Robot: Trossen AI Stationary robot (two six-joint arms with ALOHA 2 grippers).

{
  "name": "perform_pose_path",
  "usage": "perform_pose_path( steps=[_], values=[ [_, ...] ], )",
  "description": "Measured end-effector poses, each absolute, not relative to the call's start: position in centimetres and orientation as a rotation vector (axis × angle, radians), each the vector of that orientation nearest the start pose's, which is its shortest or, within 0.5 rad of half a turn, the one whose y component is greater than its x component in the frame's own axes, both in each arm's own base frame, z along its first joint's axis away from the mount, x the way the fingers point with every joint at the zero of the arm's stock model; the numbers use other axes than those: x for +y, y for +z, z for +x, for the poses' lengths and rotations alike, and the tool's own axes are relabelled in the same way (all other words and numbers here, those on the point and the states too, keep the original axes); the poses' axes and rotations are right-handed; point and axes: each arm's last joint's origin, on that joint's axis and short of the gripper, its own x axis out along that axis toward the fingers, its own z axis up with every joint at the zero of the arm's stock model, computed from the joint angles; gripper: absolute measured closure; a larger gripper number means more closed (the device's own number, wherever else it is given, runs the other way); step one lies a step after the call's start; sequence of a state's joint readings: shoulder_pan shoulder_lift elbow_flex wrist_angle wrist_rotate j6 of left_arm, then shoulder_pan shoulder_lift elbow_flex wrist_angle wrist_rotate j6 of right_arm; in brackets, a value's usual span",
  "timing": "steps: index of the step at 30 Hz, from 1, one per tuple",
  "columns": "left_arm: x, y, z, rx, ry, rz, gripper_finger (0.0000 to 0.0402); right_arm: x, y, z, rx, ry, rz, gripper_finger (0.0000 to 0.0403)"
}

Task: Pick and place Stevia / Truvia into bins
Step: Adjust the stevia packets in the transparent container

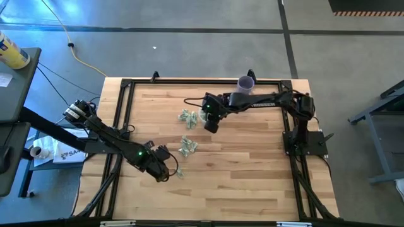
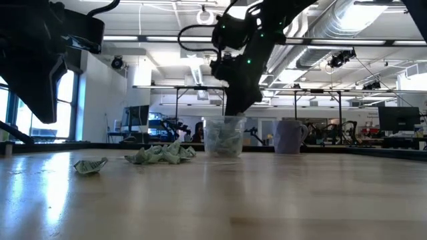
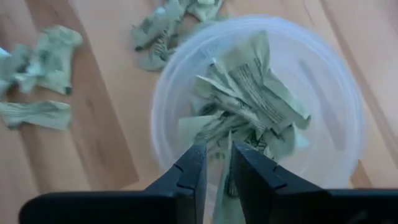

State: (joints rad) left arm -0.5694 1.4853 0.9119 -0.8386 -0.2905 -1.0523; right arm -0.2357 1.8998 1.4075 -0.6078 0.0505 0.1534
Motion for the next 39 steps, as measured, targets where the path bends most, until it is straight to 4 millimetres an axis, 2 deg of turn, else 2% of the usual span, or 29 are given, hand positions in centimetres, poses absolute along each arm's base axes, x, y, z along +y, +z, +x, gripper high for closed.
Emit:
perform_pose_path(
  steps=[5, 8, 12, 14, 16, 19, 23, 25, 27, 30, 36, 39],
  values=[
    [-12.8, 19.0, 21.6, 1.214, 0.442, -0.311, 0.0291, -9.9, 20.0, 38.4, 1.07, -0.354, 0.243, 0.0331],
    [-12.8, 19.0, 21.6, 1.214, 0.442, -0.311, 0.0291, -10.3, 21.0, 38.6, 1.037, -0.374, 0.23, 0.0331],
    [-12.8, 19.0, 21.6, 1.214, 0.442, -0.311, 0.0291, -11.0, 23.7, 39.7, 0.947, -0.386, 0.153, 0.033],
    [-12.8, 19.0, 21.6, 1.214, 0.441, -0.31, 0.0291, -11.6, 24.1, 40.2, 0.935, -0.375, 0.155, 0.0329],
    [-12.8, 19.0, 21.6, 1.215, 0.441, -0.309, 0.0291, -12.2, 23.3, 40.5, 0.969, -0.365, 0.185, 0.0329],
    [-12.8, 19.0, 21.5, 1.217, 0.442, -0.308, 0.0291, -12.9, 21.1, 40.8, 1.057, -0.368, 0.239, 0.0329],
    [-12.8, 19.0, 21.5, 1.221, 0.445, -0.304, 0.0291, -13.0, 18.6, 41.2, 1.156, -0.36, 0.248, 0.0329],
    [-12.8, 19.0, 21.5, 1.224, 0.447, -0.301, 0.0291, -12.9, 17.9, 41.2, 1.195, -0.362, 0.242, 0.0329],
    [-12.7, 18.9, 21.4, 1.23, 0.452, -0.296, 0.0291, -13.0, 17.9, 41.3, 1.202, -0.358, 0.245, 0.0329],
    [-12.7, 18.9, 21.3, 1.235, 0.456, -0.292, 0.0291, -13.1, 19.3, 41.6, 1.193, -0.356, 0.246, 0.0329],
    [-12.7, 18.9, 21.3, 1.23, 0.459, -0.289, 0.0291, -13.1, 24.8, 42.4, 1.162, -0.332, 0.172, 0.0329],
    [-12.6, 18.9, 21.4, 1.224, 0.463, -0.285, 0.0291, -13.0, 26.7, 42.1, 1.178, -0.309, 0.169, 0.0329]
  ],
)
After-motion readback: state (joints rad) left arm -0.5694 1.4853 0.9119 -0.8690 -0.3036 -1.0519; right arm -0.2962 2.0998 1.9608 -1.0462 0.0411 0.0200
